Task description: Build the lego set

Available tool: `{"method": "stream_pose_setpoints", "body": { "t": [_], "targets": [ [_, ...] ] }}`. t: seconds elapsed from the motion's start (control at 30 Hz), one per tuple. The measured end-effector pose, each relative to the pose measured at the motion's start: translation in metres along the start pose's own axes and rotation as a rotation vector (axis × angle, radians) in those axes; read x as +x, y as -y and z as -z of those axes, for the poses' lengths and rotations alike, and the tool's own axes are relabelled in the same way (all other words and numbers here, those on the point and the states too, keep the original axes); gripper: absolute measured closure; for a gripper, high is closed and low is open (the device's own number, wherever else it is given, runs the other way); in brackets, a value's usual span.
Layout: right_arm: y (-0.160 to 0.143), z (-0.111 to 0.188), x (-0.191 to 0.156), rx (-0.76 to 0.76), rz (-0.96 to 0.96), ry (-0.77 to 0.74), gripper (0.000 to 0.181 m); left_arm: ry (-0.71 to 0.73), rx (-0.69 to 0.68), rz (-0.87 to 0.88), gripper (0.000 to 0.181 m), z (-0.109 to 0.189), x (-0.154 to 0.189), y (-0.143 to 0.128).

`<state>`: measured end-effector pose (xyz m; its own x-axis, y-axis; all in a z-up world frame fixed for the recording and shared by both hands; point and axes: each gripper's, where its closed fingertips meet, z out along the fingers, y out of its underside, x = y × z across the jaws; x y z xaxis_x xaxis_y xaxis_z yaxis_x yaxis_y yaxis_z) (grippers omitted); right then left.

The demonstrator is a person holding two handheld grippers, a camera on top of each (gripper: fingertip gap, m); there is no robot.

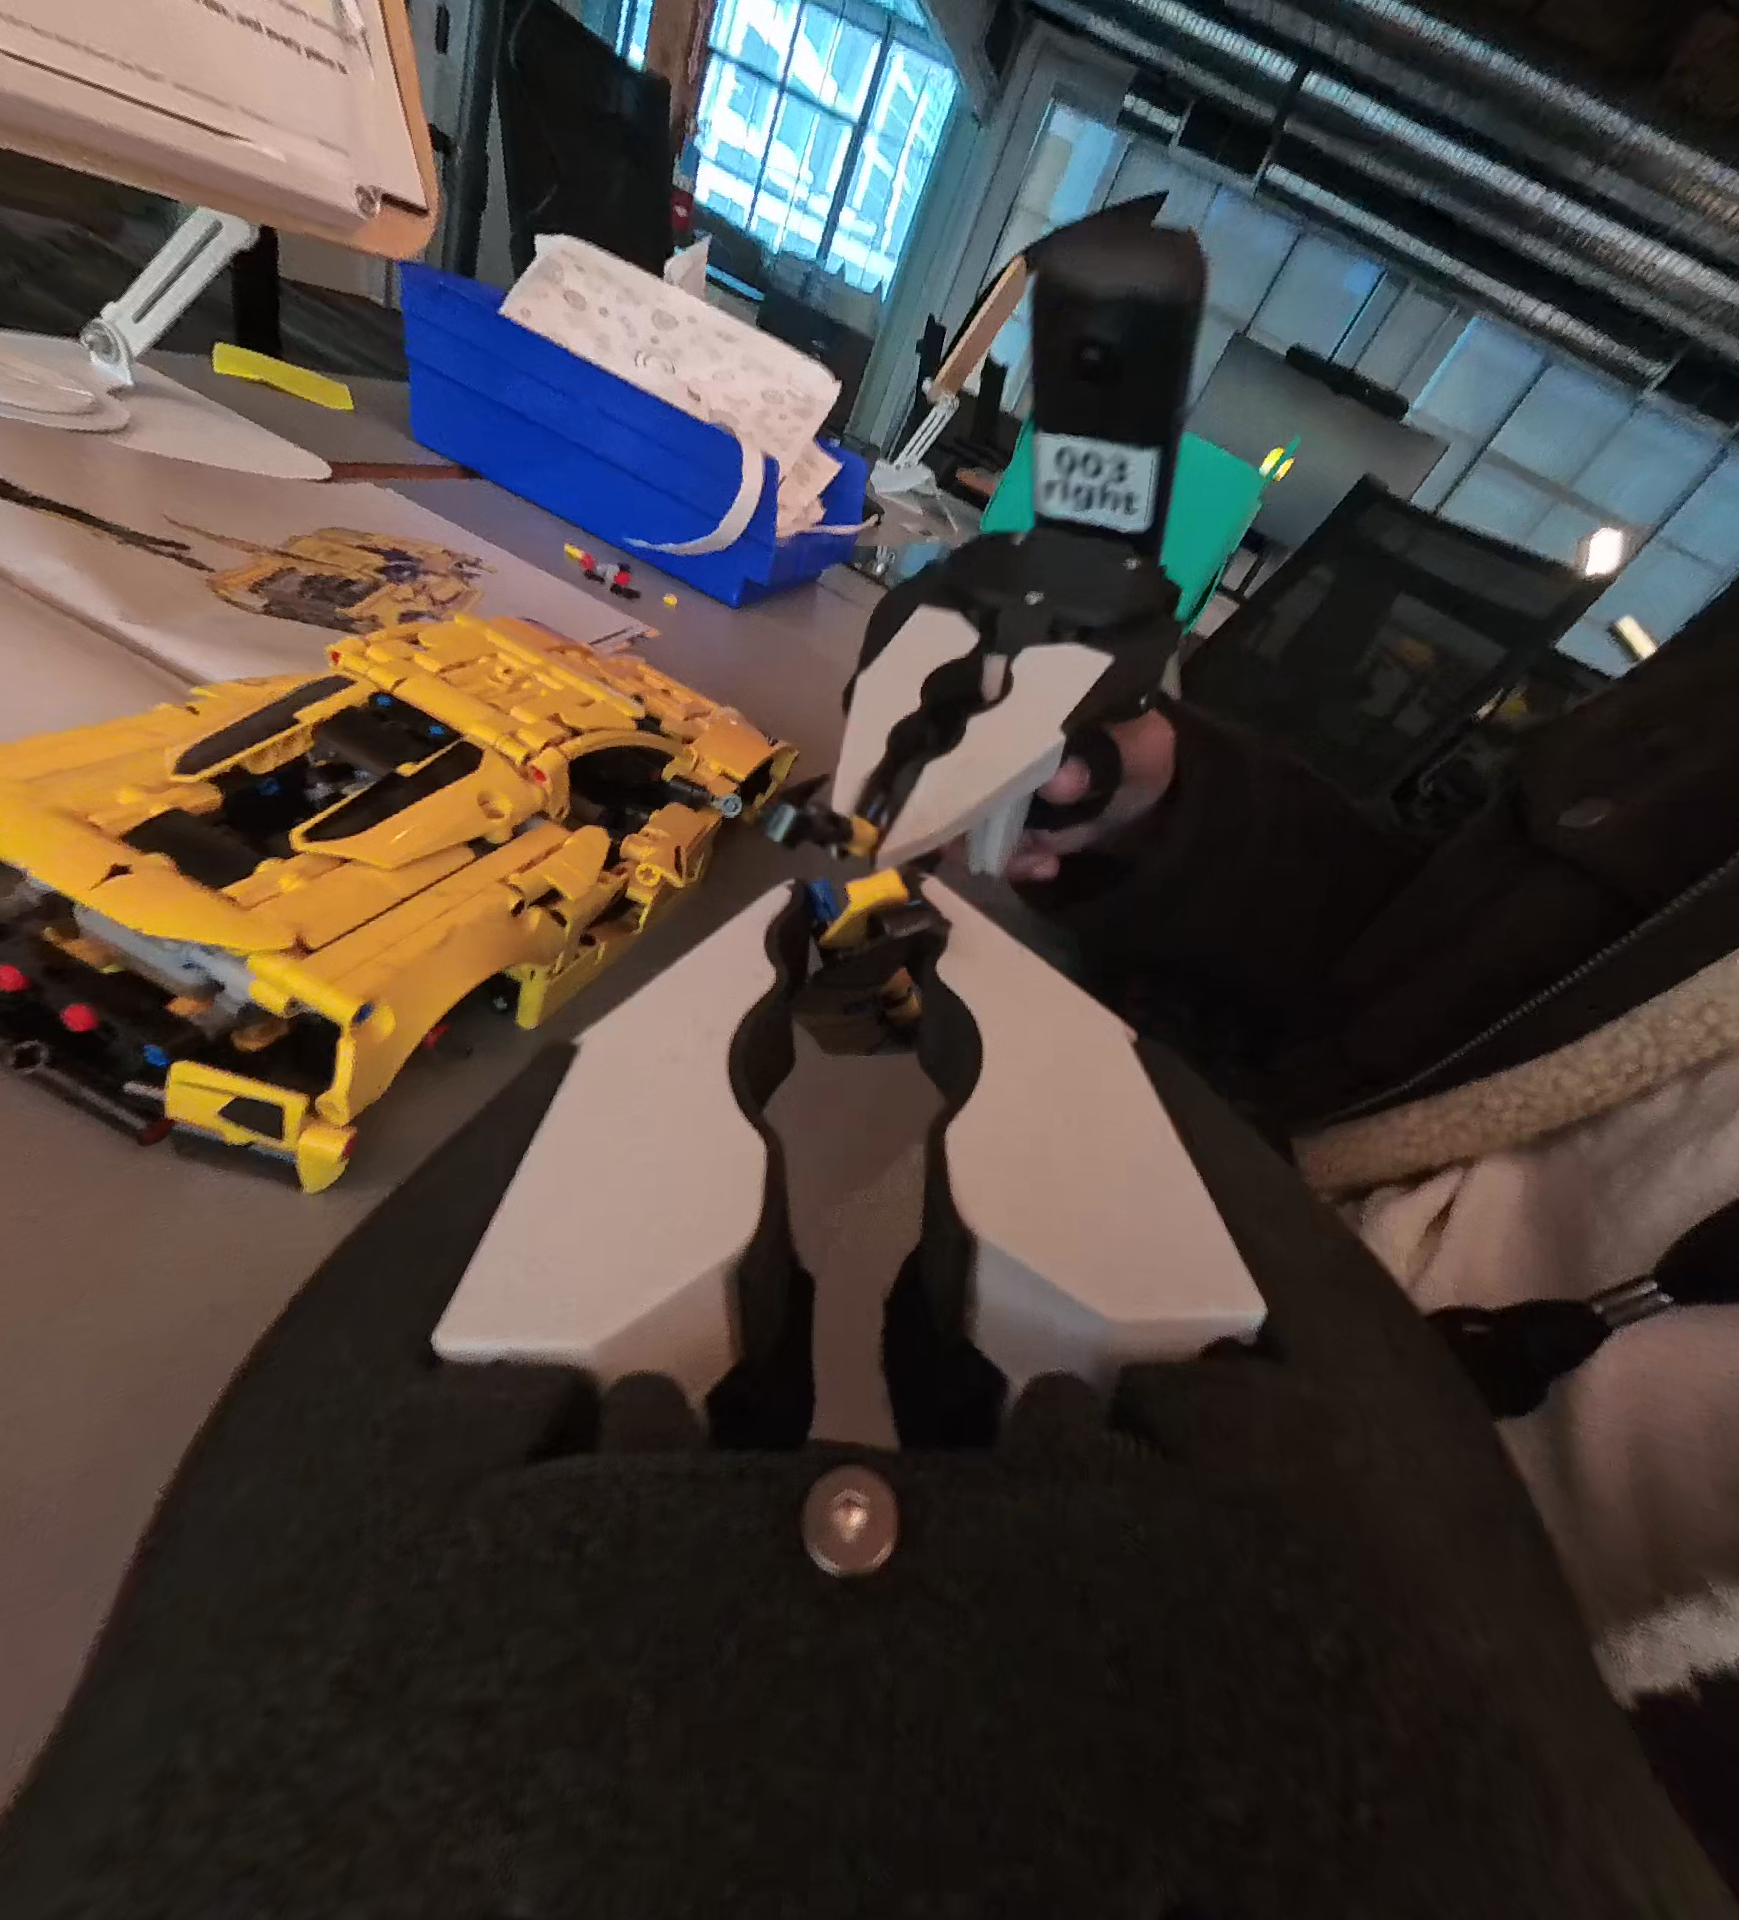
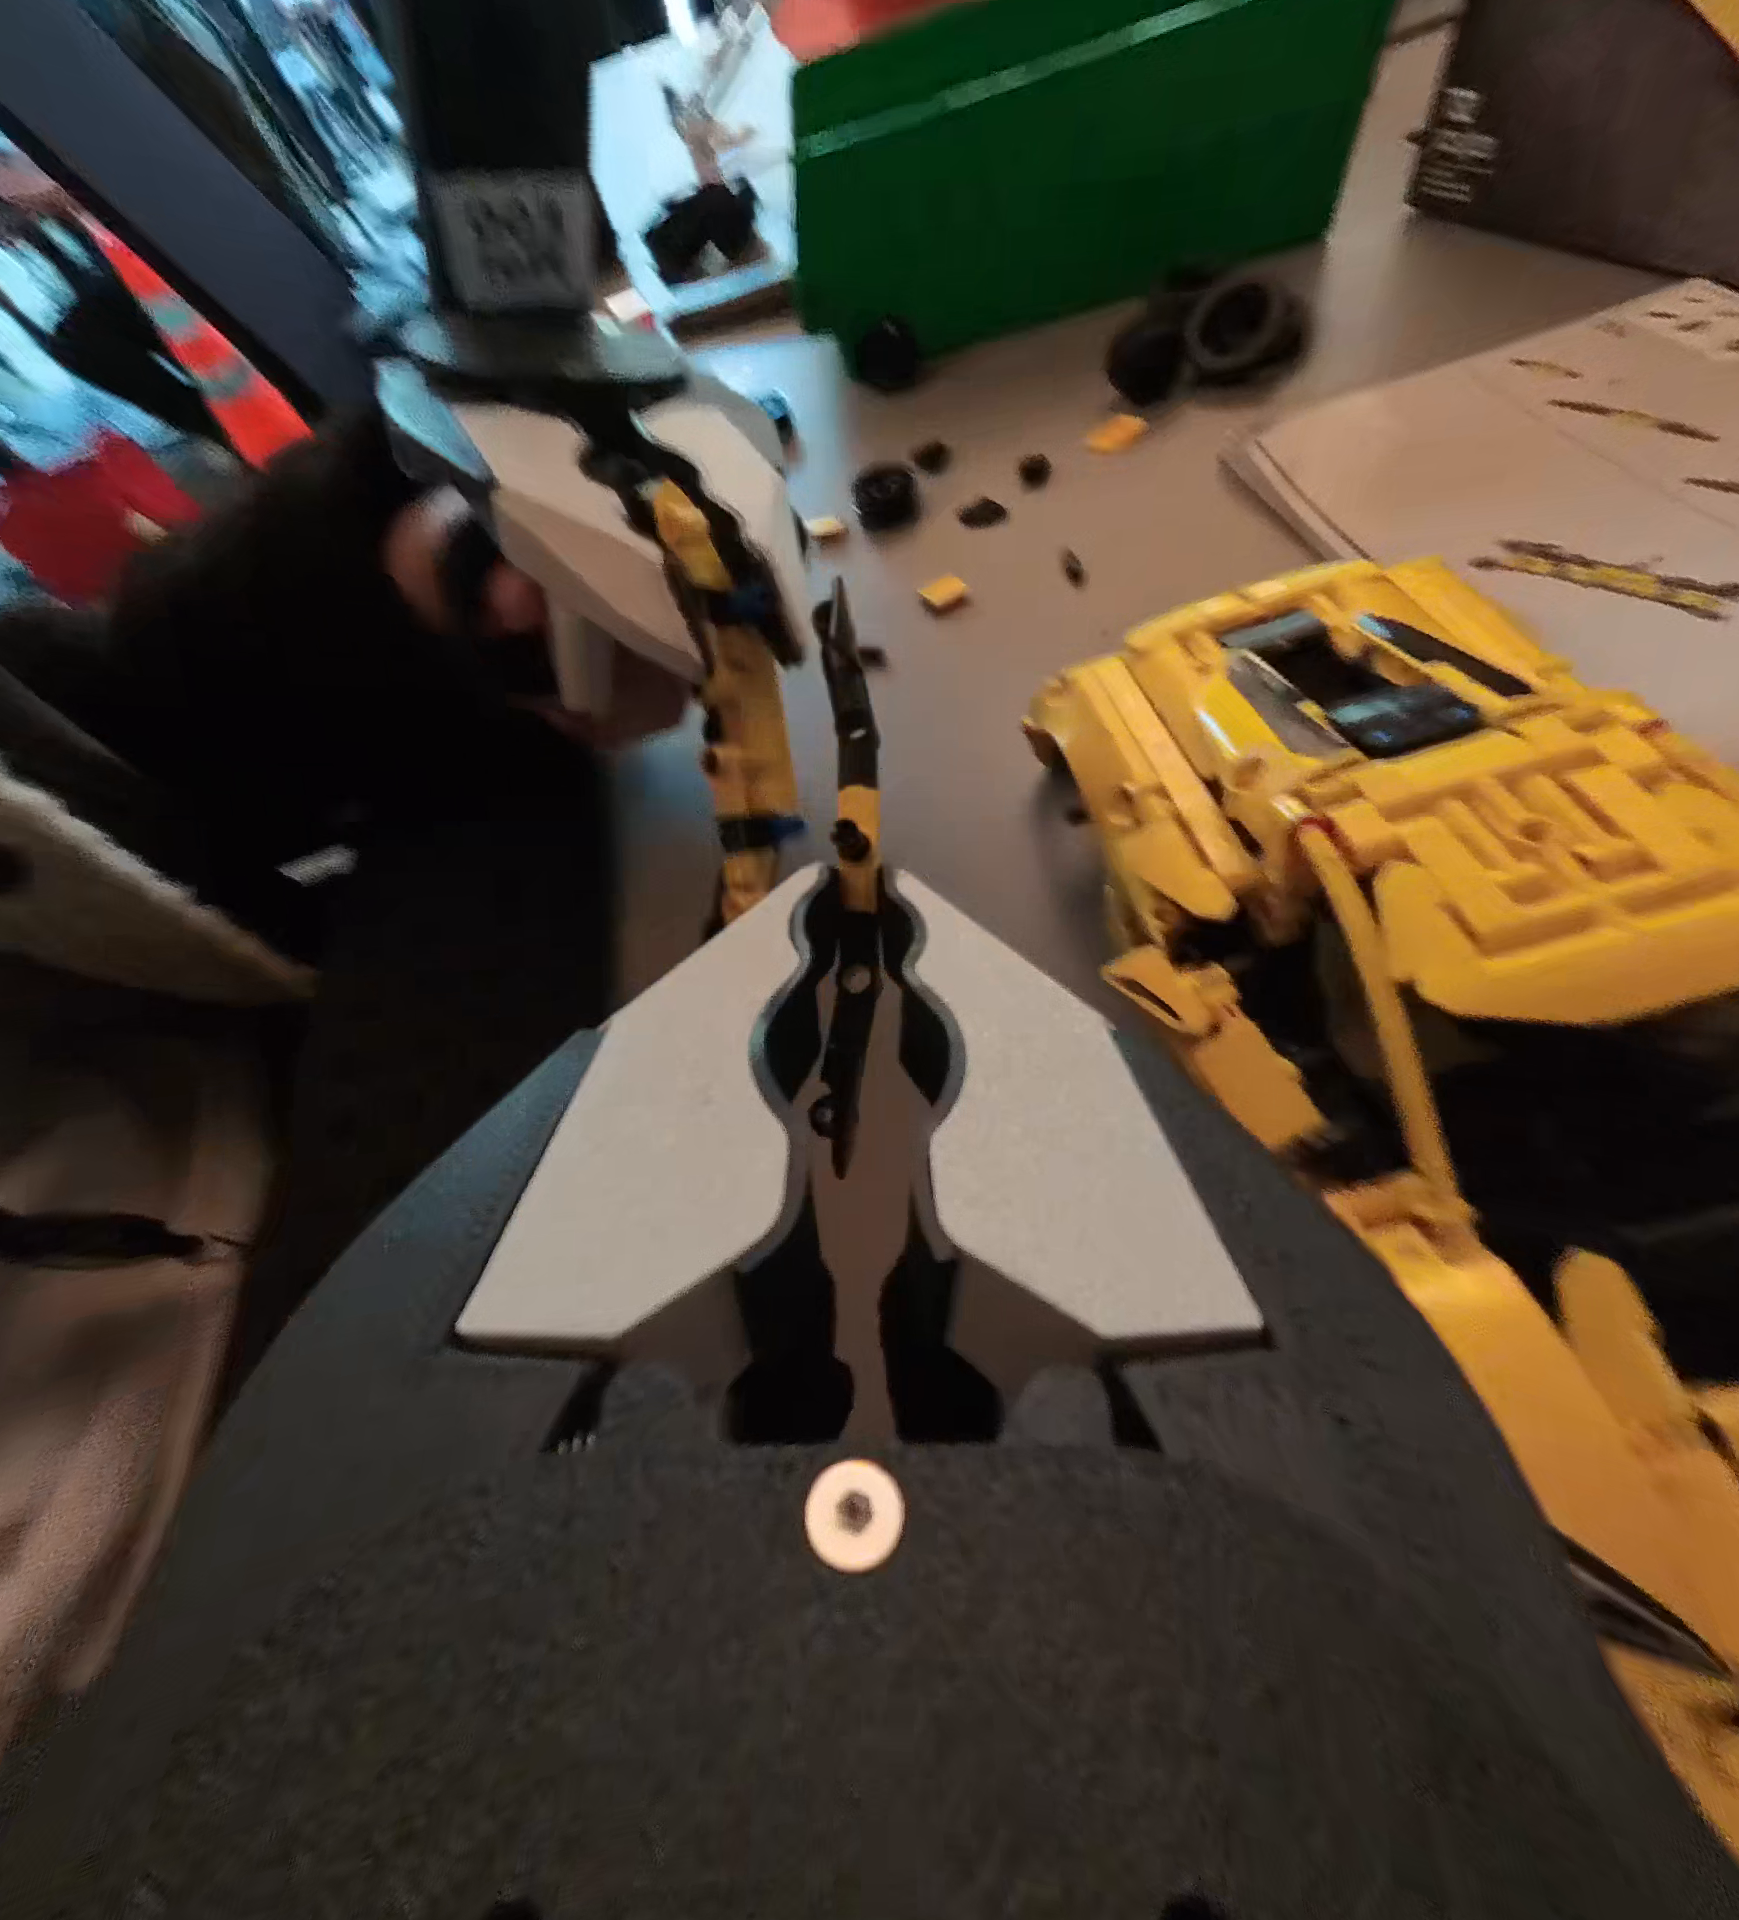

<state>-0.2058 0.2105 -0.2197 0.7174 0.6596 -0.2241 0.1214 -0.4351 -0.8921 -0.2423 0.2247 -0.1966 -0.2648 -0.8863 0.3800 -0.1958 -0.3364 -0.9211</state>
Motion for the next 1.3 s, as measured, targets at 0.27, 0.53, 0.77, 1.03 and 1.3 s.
{"method": "stream_pose_setpoints", "body": {
  "t": [0.27,0.53,0.77,1.03,1.3],
  "targets": [
    [-0.085,-0.002,0.028,-0.456,0.254,-0.213,0.173,0.052,-0.082,-0.029,0.164,-0.003,-0.01,-0.016],
    [-0.06,-0.002,0.023,-0.381,0.153,-0.153,0.16,-0.004,-0.043,-0.016,0.164,-0.001,0.0,-0.009],
    [-0.074,-0.022,0.029,-0.471,0.114,-0.126,0.162,-0.108,-0.081,-0.042,0.164,-0.005,0.021,-0.016],
    [-0.037,-0.022,0.006,-0.249,0.004,0.01,0.174,-0.143,-0.204,-0.045,0.164,-0.013,0.024,-0.033],
    [-0.035,-0.008,0.011,-0.163,-0.07,-0.029,0.174,-0.219,-0.663,-0.052,0.163,-0.019,0.015,-0.066]
  ]
}}
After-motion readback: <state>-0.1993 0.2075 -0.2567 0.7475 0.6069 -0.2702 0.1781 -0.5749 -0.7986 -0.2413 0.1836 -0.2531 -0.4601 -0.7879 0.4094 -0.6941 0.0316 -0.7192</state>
